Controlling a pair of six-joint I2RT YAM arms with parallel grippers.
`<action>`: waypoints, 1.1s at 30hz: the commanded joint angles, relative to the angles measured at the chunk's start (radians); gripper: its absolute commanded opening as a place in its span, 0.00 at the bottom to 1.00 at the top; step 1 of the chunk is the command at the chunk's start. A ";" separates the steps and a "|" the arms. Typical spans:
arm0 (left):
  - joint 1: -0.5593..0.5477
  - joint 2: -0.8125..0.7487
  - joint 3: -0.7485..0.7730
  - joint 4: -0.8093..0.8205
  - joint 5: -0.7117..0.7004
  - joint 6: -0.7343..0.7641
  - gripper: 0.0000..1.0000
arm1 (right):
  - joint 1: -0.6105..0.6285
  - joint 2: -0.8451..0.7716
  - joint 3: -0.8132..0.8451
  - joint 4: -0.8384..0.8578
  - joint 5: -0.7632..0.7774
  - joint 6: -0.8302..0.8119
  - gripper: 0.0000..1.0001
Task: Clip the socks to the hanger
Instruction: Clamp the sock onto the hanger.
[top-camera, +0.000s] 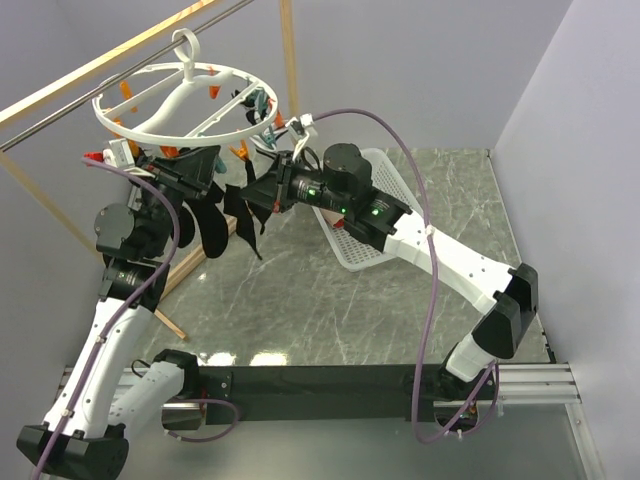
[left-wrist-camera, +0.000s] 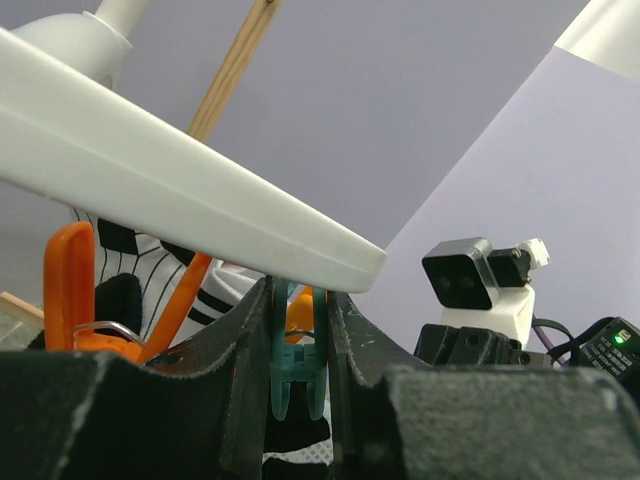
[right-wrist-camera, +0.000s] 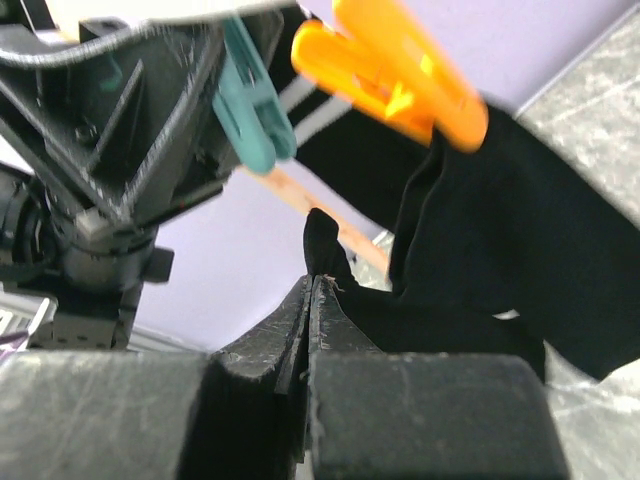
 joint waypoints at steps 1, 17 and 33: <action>-0.006 -0.021 0.032 0.066 -0.009 -0.009 0.04 | 0.000 0.019 0.078 0.075 0.006 -0.025 0.00; -0.006 -0.035 0.011 0.099 0.094 0.014 0.04 | -0.002 0.034 0.079 0.175 -0.071 -0.039 0.00; -0.006 -0.066 -0.032 0.128 0.149 0.000 0.04 | -0.025 0.019 0.061 0.178 -0.152 -0.116 0.00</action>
